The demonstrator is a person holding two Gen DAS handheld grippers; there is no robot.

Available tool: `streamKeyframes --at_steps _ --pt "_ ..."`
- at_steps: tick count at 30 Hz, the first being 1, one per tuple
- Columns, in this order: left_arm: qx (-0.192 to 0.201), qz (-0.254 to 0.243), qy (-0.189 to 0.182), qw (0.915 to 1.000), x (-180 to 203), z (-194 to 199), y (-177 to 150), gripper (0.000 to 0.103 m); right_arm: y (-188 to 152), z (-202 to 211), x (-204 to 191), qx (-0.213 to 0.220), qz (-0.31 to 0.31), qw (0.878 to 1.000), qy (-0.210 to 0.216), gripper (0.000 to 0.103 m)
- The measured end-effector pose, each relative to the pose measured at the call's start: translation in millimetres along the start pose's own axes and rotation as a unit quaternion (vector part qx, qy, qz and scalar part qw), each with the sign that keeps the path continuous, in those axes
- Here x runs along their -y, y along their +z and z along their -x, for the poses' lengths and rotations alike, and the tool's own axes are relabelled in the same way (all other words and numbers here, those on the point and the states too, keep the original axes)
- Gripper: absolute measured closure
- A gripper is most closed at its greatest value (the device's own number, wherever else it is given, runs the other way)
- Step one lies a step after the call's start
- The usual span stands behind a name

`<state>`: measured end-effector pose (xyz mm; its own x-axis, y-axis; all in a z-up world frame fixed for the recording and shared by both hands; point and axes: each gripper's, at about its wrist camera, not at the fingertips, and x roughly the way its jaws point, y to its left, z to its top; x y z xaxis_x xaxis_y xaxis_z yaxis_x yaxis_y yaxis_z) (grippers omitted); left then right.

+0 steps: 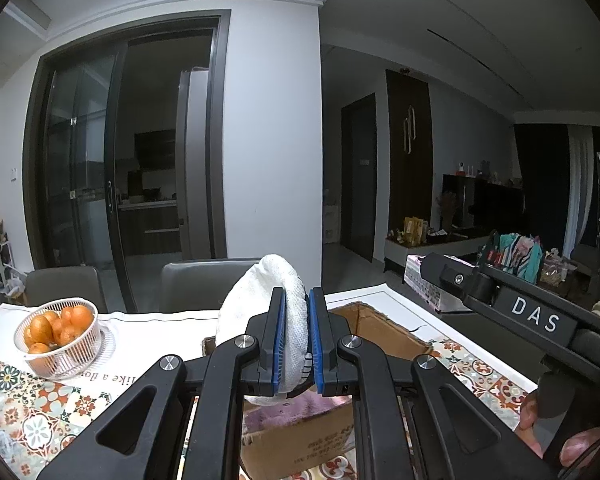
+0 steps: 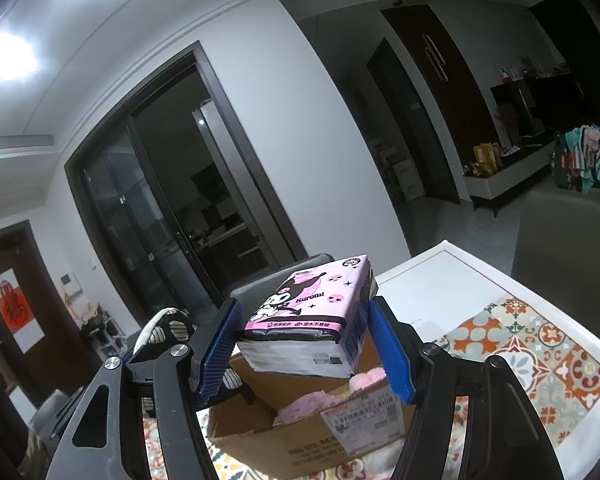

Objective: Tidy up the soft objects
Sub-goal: 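Lift the pouch and tissue pack and carry them over the box, then open both tools to drop the pouch and tissue pack into the box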

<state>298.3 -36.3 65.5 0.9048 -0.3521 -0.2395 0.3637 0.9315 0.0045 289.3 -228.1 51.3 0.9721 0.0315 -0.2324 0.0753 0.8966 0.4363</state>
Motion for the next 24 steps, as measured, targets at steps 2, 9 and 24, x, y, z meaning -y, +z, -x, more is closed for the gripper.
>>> streamKeyframes --at_steps 2,9,24 --pt "-0.004 0.000 0.002 1.0000 0 -7 -1 0.090 0 -7 1 -0.002 0.001 1.000 0.001 0.037" --pt "-0.021 0.002 0.007 0.9998 -4 -31 -8 0.090 -5 -34 4 -0.012 0.010 1.000 0.002 0.037" --pt "-0.073 -0.006 0.008 0.9973 1 -81 -28 0.085 -21 -89 21 -0.068 0.019 0.998 -0.008 0.037"
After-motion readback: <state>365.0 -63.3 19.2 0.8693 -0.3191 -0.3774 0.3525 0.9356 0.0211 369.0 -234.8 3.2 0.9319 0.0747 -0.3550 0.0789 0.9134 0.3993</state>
